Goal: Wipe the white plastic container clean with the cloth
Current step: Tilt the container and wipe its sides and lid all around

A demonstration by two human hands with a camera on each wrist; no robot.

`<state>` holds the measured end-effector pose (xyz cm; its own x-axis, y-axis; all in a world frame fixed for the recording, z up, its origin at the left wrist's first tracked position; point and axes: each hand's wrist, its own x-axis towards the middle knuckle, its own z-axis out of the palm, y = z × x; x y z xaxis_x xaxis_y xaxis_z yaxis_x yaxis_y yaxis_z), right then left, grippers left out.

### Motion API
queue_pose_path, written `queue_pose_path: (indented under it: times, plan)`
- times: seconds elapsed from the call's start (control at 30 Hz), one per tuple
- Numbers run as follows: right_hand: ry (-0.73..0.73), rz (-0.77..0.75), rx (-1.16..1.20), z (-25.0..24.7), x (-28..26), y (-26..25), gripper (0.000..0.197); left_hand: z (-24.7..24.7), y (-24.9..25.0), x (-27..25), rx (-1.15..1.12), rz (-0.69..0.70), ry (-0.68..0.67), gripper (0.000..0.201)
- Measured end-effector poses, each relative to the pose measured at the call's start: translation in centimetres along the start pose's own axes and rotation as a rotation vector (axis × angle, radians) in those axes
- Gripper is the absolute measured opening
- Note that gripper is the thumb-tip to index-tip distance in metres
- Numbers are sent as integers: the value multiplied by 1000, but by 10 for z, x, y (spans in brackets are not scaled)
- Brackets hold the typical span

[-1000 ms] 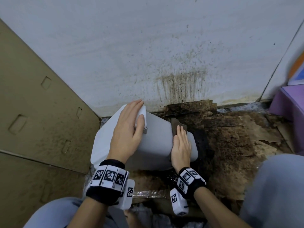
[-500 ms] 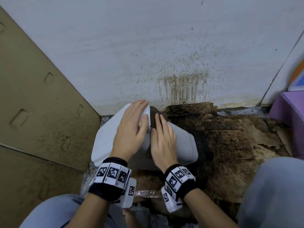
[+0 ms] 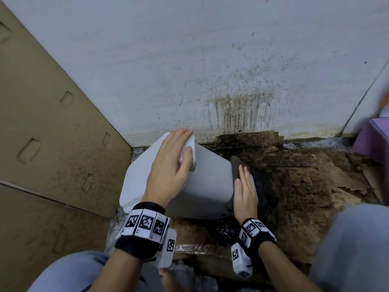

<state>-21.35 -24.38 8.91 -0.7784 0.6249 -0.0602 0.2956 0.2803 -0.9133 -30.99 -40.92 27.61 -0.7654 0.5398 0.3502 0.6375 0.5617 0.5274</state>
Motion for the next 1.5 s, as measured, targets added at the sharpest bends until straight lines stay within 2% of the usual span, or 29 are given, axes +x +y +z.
queue_pose_path:
  times: [0.17, 0.23, 0.37, 0.53, 0.6, 0.7, 0.9, 1.07, 1.17, 1.37, 1.5]
  plan:
    - [-20, 62, -19, 4, 4, -7, 66, 0, -3, 1, 15, -4, 1, 46]
    - [-7, 42, -63, 9, 3, -14, 68, 0, -3, 1, 23, -3, 1, 47]
    - [-9, -74, -23, 20, -7, -58, 65, 3, 0, 3, 29, 4, 5, 47]
    - [-103, -345, 83, 30, -25, -121, 61, 4, -6, 2, 21, 17, 7, 48]
    - [-108, -413, 53, 30, -24, -120, 57, 1, -8, 1, 10, 15, 16, 48]
    - [-34, -490, -3, 27, -18, -97, 54, 0, -8, -2, 6, 31, 13, 47]
    - [26, -336, 7, 15, -7, -31, 56, -4, -10, -4, -17, 21, 14, 46]
    - [8, -56, -20, 0, 2, 17, 61, -3, -9, -4, -21, 15, -1, 46]
    - [-9, 73, -3, -6, 5, 28, 64, -3, -8, -4, -23, 9, 1, 46]
    - [15, 89, 10, -3, 5, 22, 65, -4, -8, -4, -24, 3, 14, 46]
    - [24, 40, -33, 4, -1, -1, 63, -4, -8, -5, -28, 4, 19, 47]
